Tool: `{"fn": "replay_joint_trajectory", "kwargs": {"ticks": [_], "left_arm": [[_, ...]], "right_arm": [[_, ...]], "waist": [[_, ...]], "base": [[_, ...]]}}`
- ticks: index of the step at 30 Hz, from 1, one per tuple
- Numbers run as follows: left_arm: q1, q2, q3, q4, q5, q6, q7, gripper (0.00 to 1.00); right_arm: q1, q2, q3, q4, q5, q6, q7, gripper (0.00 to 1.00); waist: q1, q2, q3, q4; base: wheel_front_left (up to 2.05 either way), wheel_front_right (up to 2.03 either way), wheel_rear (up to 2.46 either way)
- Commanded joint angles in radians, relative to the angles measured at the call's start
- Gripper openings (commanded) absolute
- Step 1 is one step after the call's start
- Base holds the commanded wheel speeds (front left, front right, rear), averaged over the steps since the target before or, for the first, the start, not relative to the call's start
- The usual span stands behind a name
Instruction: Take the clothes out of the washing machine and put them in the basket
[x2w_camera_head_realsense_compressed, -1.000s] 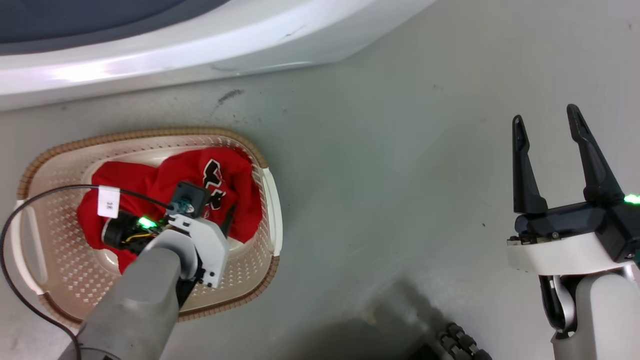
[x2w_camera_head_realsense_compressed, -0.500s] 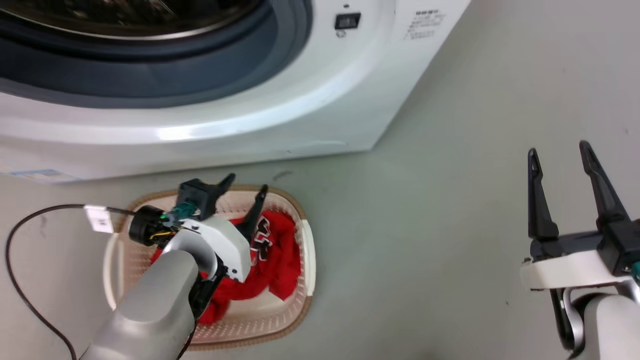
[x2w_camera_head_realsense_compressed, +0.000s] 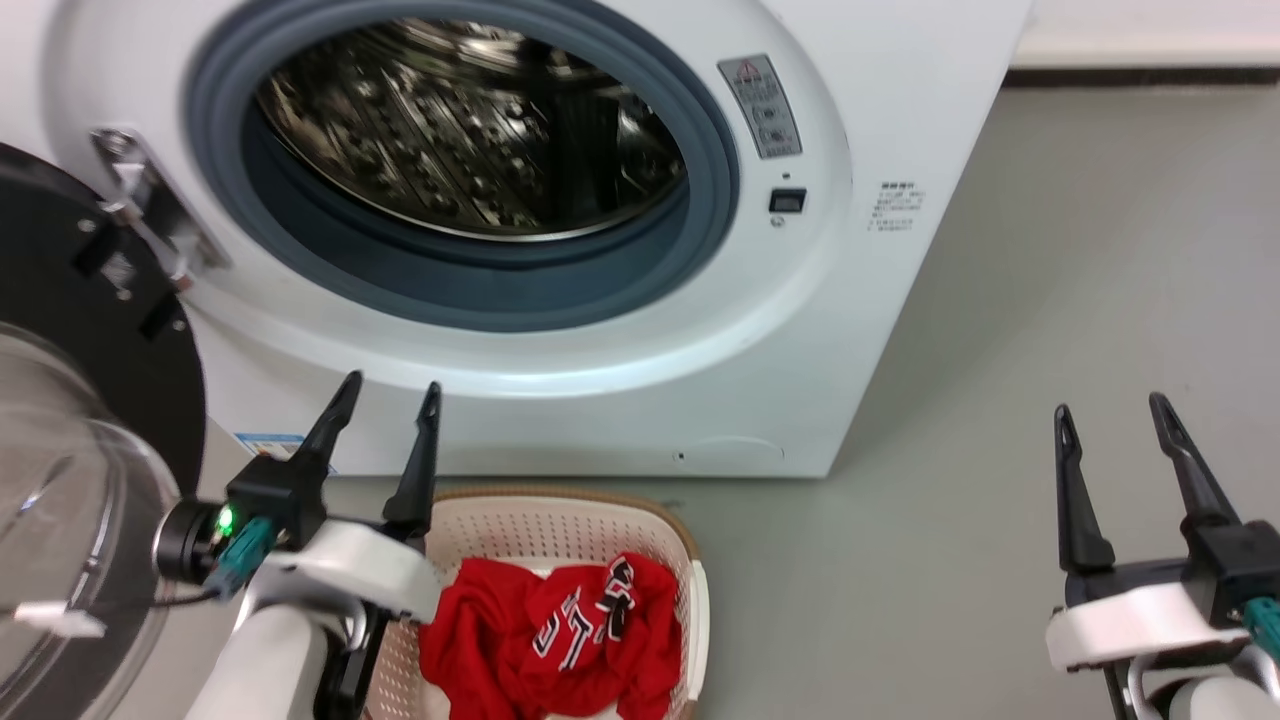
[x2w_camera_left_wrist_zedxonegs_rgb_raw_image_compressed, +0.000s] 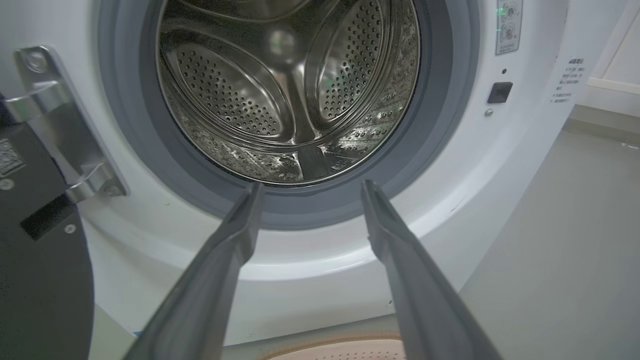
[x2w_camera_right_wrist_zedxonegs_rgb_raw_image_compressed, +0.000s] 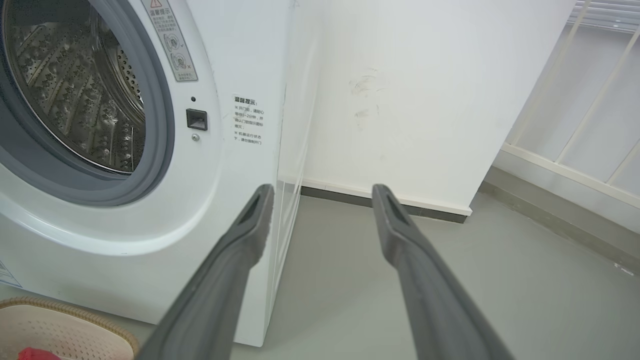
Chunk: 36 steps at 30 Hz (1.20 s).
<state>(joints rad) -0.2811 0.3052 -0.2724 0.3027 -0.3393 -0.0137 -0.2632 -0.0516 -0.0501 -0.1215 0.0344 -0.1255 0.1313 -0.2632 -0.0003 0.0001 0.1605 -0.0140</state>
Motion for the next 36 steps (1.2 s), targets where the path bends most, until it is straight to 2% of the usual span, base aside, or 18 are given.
{"fn": "replay_joint_trajectory", "kwargs": {"ticks": [1,7,14,19,36], "left_arm": [[0.041,-0.013,0.03,-0.029,0.011,0.009,-0.002,1.0],[0.195,-0.062,0.145,-0.137,0.079,0.032,-0.002,1.0],[0.331,-0.132,0.233,-0.186,0.15,0.047,-0.002,1.0],[0.386,-0.175,0.26,-0.191,0.195,0.021,-0.002,1.0],[0.396,-0.224,0.315,-0.184,0.268,-0.016,-0.002,1.0]], "right_arm": [[0.023,0.0,-0.002,0.003,0.001,-0.001,-0.002,1.0],[0.081,0.0,0.0,0.004,0.011,-0.001,-0.002,1.0],[0.129,0.0,0.019,-0.001,0.051,-0.001,-0.002,1.0],[0.149,0.0,0.024,-0.007,0.063,-0.001,-0.002,1.0],[0.167,0.0,0.035,0.001,0.088,-0.001,-0.002,1.0]], "waist": [[0.0003,-0.0001,-0.057,0.028],[0.0003,-0.0001,-0.134,0.031],[0.0003,-0.0001,-0.182,0.017],[0.0003,-0.0001,-0.2,0.007],[0.0003,-0.0001,-0.219,-0.019]], "base": [[0.0,0.0,0.0],[0.0,0.0,0.0],[0.0,0.0,0.0],[0.0,0.0,0.0],[0.0,0.0,0.0]]}}
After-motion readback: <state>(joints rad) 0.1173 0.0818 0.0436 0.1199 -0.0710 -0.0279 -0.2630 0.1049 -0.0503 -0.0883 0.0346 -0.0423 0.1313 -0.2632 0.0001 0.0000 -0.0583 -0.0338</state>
